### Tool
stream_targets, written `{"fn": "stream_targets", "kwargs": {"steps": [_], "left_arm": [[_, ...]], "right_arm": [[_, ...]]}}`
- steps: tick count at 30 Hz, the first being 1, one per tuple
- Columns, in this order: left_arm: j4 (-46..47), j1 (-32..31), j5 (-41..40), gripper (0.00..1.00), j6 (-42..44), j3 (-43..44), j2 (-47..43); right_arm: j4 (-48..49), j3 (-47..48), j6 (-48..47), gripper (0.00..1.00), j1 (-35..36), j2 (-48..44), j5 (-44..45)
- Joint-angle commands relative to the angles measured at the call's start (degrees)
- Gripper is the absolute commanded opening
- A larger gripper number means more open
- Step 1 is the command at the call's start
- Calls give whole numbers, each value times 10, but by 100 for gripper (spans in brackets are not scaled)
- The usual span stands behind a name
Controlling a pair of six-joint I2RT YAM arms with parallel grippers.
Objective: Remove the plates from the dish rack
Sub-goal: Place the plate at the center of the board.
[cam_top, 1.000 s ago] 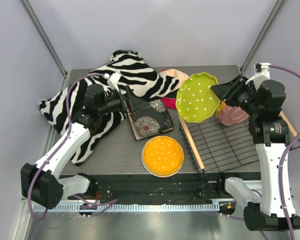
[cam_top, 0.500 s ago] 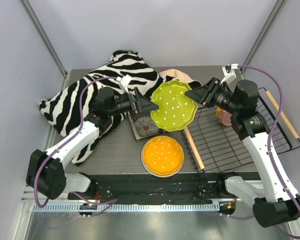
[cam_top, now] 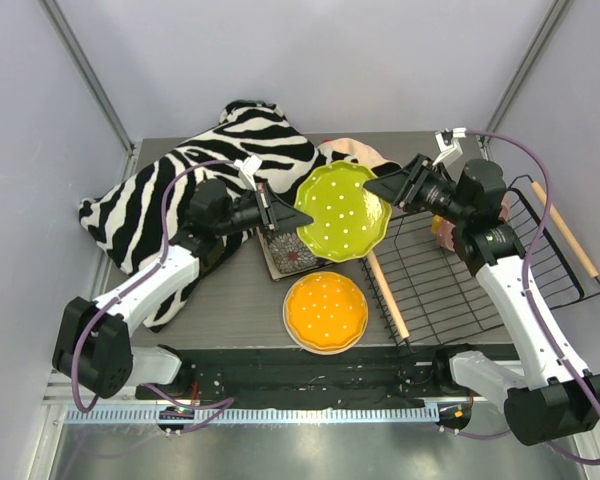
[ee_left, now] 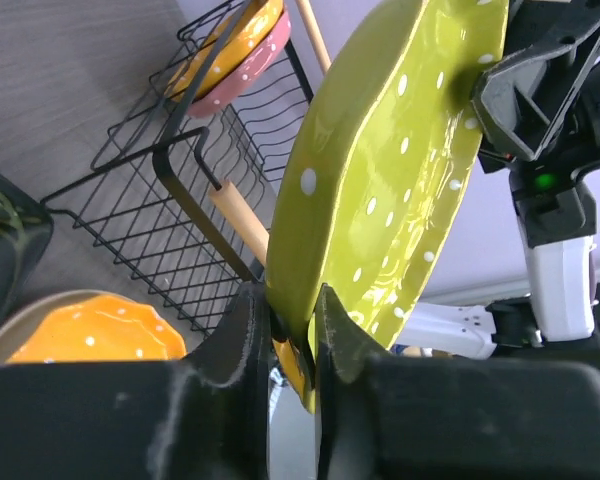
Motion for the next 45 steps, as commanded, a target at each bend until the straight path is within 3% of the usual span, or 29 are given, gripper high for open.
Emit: {"fn": "stream_targets", "kwargs": {"steps": [1,9,12,15,21,28,34,39,45], "left_arm": [[59,-7,21,0,-1,-11,-30],[16,2,-18,0,-1,-21,-60],[12,23,-21,0,-16,-28,-77],[9,45,-26,0,-25,-40,-110],[-42,73,-37,0,-15,-53,-173],[-151,121,-36,0,13,-80,-256],[-209,181,-20,0,9,-139,-316],[-262,192,-5,0,27,-161,-331],[-442,185,-48,0,173,-128,-304]], "right_arm": [[74,3,14,1,5,5,-5],[15,7,-46,1,4,20,47],[-14,13,-71,17,4,22,73],[-23,15,-84,43,5,24,83],[-40,22,-108,80,3,22,101],[-91,47,-146,89,-1,11,153],[-119,54,-153,90,-30,-1,181],[-136,48,-136,90,-76,-8,188],[-161,30,-124,90,-138,-43,223]]}}
